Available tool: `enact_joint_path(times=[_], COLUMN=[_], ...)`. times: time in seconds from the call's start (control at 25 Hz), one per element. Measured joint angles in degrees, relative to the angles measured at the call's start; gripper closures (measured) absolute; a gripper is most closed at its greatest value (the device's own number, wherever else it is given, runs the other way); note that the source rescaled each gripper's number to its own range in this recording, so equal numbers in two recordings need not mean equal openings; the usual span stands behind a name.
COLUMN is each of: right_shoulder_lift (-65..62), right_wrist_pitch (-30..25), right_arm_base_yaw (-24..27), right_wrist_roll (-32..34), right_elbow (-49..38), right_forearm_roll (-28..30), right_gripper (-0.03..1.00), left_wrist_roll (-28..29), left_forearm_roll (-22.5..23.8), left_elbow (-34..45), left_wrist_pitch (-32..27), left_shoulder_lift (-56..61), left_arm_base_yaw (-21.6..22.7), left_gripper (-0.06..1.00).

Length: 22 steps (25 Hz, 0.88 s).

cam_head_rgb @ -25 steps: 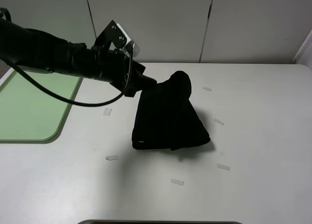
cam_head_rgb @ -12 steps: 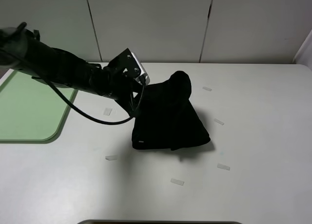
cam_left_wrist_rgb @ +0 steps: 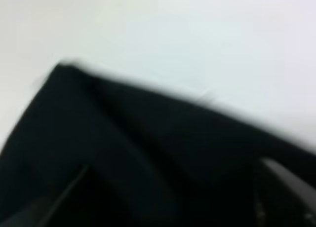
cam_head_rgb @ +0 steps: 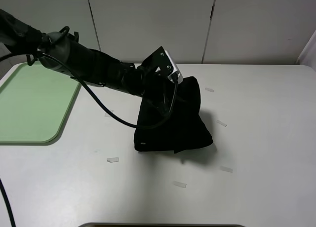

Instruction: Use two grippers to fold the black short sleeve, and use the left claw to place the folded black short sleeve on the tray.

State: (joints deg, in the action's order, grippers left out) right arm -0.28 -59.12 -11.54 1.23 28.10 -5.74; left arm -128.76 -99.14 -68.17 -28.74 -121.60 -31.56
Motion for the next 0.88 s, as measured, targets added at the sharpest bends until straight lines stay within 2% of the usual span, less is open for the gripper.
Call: enact_joint_path(times=[0.16,0.44,0.88], right_shoulder_lift=[0.0,0.0,0.0], right_wrist_pitch=[0.0,0.0,0.0], right_arm_base_yaw=[0.0,0.0,0.0], right_wrist_roll=[0.0,0.0,0.0], right_elbow=[0.0,0.0,0.0], right_forearm_roll=[0.0,0.0,0.0], right_gripper=[-0.03,-0.03,-0.03], left_wrist_roll=[0.2,-8.0,-1.3], left_forearm_roll=[0.0,0.0,0.0], left_elbow=[-0.5,-1.2,-2.3], left_wrist_pitch=[-4.5,-6.4,-7.0], left_shoulder_lift=[-1.7,-2.8,-0.8], left_arm_base_yaw=[-1.0,-2.1,-2.4], left_gripper=[0.15,0.12,0.10])
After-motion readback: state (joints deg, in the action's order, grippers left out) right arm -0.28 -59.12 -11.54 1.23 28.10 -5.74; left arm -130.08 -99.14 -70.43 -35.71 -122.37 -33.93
